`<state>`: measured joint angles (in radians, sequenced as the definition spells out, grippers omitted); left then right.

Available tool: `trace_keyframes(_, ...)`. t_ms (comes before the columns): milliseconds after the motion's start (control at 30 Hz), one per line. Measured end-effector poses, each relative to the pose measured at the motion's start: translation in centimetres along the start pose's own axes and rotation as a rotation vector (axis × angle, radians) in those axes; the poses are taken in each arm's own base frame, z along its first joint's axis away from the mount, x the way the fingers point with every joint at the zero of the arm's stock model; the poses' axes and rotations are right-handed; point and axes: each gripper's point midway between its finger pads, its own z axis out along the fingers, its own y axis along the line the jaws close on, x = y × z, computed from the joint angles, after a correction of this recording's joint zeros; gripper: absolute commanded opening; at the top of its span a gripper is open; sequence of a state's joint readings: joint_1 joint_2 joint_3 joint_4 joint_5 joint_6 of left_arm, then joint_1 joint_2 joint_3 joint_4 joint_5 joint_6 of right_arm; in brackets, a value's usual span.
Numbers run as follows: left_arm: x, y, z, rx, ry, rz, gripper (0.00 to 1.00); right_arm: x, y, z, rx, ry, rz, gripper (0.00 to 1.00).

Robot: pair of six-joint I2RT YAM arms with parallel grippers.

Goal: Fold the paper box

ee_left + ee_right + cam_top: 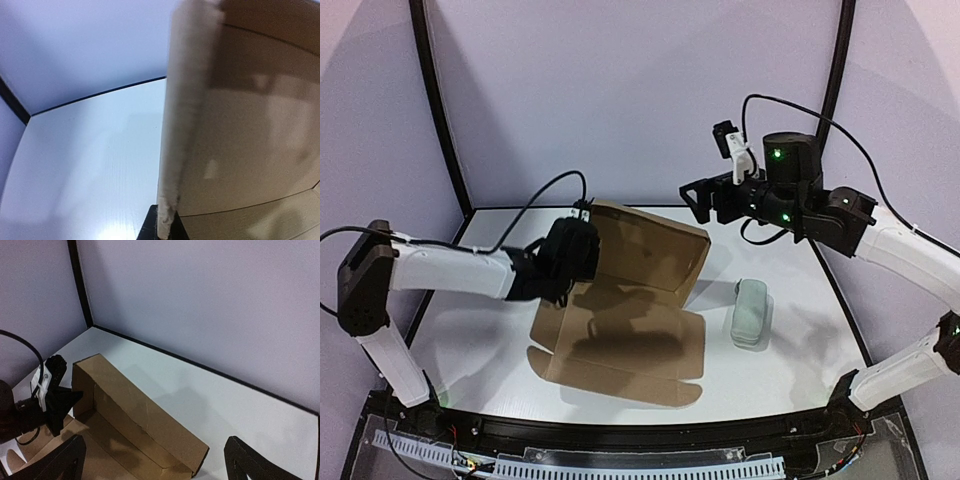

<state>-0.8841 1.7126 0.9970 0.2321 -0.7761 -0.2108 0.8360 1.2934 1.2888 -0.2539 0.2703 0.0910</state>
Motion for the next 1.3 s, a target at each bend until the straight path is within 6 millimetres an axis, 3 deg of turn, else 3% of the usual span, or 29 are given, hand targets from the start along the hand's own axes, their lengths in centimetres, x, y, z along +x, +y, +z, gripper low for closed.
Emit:
trace_keyframes(133,-1.9,-0.2,-0.7,0.026,0.142,0.103,0.01,1.6,-1.1,-0.8,-0.002,0.07,0.088,0.98)
trace_keyframes(267,-2.3,-0.1,-1.4,0.089,0.249,0.149,0.01,3.2,-2.3,-1.1,0.011,0.136,0.159,0.98)
trace_keyframes(533,1.5,1.4,-2.7,0.27,0.513,0.299,0.01,5.9,-2.7,-2.3,-0.027,0.25,0.271,0.98)
trace_keyframes(700,3.9,0.2,-4.4,0.447,0.622,0.491,0.01,7.6,-1.9,-2.6,-0.071,0.315,0.299,0.98)
trace_keyframes(833,4.6,-1.3,-4.0,0.549,0.679,0.606,0.05,8.6,-1.4,-2.6,-0.092,0.36,0.304,0.98)
trace_keyframes(1167,6.5,-3.4,-1.6,0.622,0.765,0.726,0.32,10.4,-1.9,-2.4,-0.068,0.423,0.303,0.98)
trace_keyframes(1233,6.6,-4.1,-0.9,0.635,0.77,0.736,0.54,11.1,-2.4,-2.4,-0.046,0.439,0.302,0.98)
trace_keyframes(1300,6.2,-4.6,-0.4,0.643,0.761,0.736,0.67,11.5,-2.8,-2.4,-0.028,0.45,0.302,0.98)
